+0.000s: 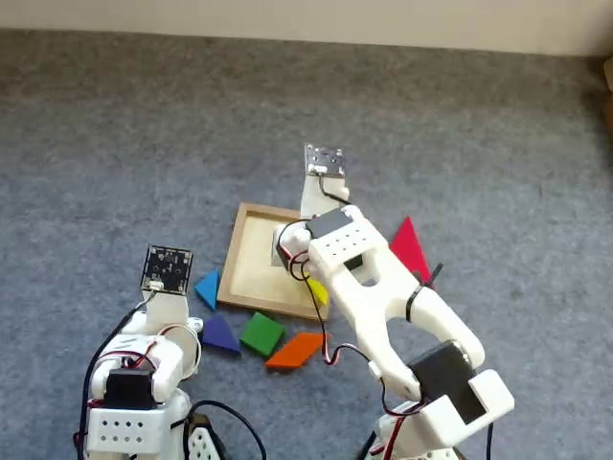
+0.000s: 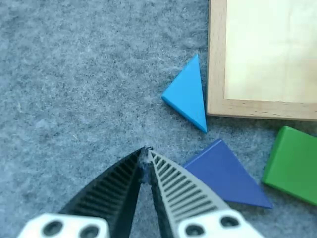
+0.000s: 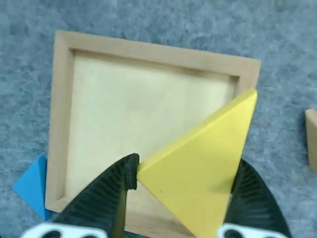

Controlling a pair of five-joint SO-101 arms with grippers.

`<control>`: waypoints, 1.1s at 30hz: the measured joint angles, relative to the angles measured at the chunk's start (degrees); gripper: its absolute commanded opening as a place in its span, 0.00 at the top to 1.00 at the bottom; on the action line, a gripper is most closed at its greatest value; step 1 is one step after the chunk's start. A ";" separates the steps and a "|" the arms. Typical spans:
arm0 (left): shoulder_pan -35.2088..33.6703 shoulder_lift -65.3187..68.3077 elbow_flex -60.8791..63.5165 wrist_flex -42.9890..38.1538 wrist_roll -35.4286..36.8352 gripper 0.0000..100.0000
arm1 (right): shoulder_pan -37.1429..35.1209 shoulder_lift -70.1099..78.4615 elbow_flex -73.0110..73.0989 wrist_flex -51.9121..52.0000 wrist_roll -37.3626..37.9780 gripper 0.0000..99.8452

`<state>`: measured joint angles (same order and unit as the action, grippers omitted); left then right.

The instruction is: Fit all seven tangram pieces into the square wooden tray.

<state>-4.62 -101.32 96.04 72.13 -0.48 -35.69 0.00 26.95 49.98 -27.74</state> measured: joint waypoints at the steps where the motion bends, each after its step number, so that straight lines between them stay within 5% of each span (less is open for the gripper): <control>1: 0.00 0.00 0.00 0.00 0.00 0.99 | -0.09 0.09 0.00 0.00 0.00 0.81; 9: 0.00 0.00 0.00 0.00 0.00 0.99 | -2.37 0.44 0.00 -0.18 -0.35 0.80; 15: 0.00 0.00 0.00 0.00 0.00 0.99 | -2.37 0.44 0.00 -0.18 -2.46 0.71; 33: 0.00 0.00 0.00 0.00 0.00 0.99 | -2.37 0.44 0.00 -2.90 -2.64 0.71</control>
<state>-4.62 -101.32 96.04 72.13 -0.48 -38.07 0.44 26.95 47.08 -30.37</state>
